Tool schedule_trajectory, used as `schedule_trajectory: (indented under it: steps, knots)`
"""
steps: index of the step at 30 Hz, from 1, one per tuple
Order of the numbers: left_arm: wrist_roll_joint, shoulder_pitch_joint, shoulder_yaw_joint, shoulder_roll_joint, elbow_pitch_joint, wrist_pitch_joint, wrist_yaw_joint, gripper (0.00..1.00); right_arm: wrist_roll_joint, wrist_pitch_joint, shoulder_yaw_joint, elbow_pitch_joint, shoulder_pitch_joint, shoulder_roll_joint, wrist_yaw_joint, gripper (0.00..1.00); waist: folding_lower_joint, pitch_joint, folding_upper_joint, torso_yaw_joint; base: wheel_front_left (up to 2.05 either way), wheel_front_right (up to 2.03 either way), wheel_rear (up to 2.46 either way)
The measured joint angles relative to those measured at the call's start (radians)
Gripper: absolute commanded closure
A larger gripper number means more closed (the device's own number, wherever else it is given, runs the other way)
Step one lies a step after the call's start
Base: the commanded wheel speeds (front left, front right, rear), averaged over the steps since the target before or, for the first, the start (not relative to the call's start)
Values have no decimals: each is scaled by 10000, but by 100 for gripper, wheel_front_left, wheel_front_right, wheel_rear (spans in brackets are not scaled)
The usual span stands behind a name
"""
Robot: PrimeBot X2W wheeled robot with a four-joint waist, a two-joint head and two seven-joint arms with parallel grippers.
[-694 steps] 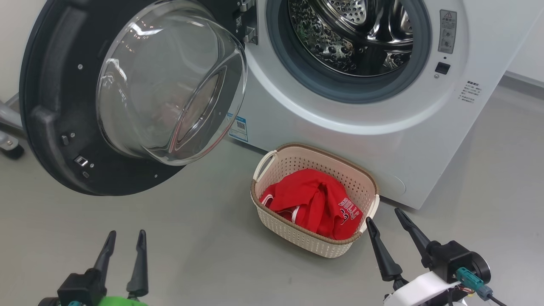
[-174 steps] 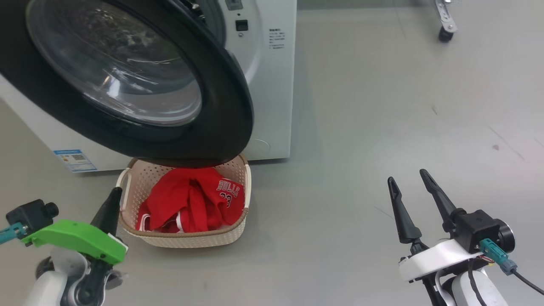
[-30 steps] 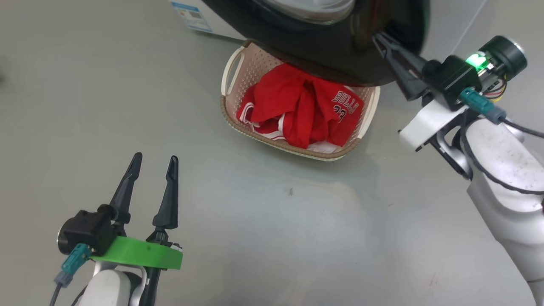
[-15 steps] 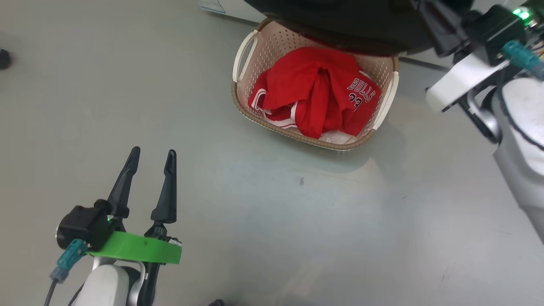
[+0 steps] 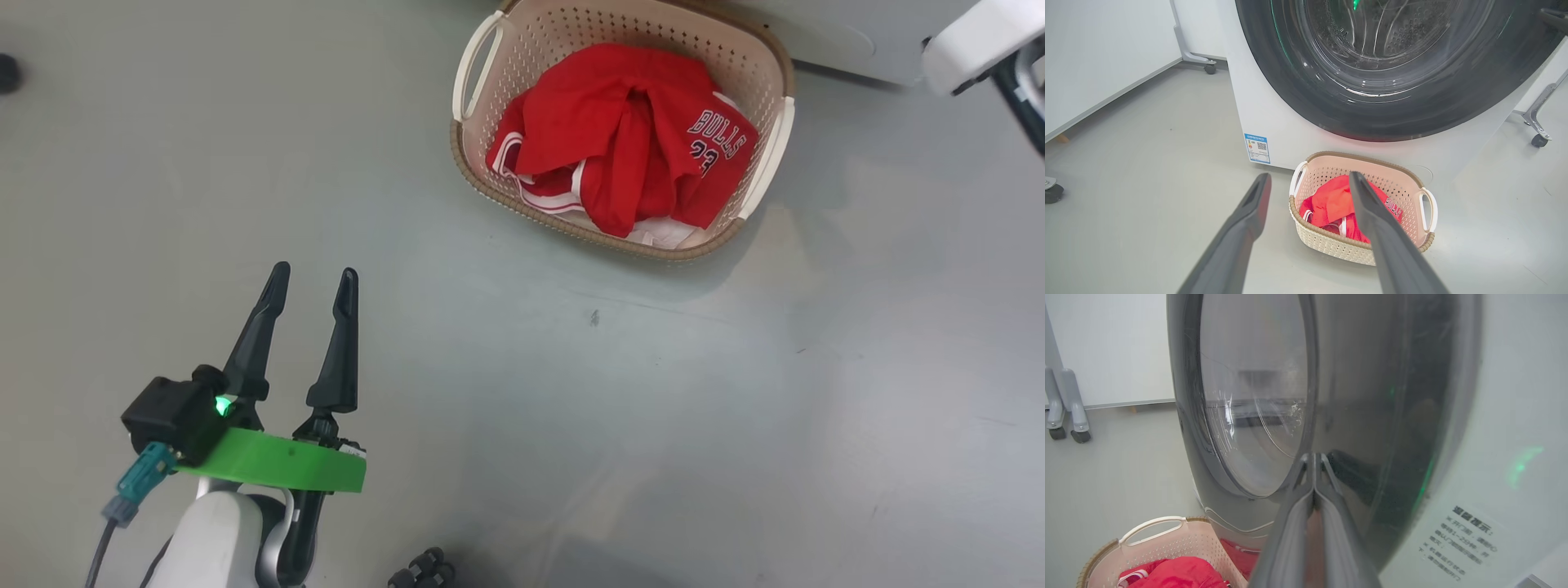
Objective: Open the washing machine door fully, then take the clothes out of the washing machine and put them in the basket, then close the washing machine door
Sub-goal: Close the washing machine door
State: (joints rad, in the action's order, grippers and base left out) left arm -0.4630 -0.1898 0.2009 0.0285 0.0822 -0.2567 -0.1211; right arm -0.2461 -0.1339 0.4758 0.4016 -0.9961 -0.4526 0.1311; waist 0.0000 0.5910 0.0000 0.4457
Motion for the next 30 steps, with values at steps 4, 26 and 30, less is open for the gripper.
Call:
schedule_trajectory:
  steps: [4,26,30]
  knots:
    - [-117,-83,105,-8,2,0,0,0,15,71,-130,184,-396,-209,0,100,0,180,0,120,0,0,0]
    - [-395,-403,178,-42,291,0,0,0,107,-648,-424,1582,-771,146,-382,100,0,110,0,437,0,0,0]
    - [-366,-412,107,-42,443,0,0,0,100,-836,-410,1967,-339,142,-472,100,0,-209,0,371,0,0,0]
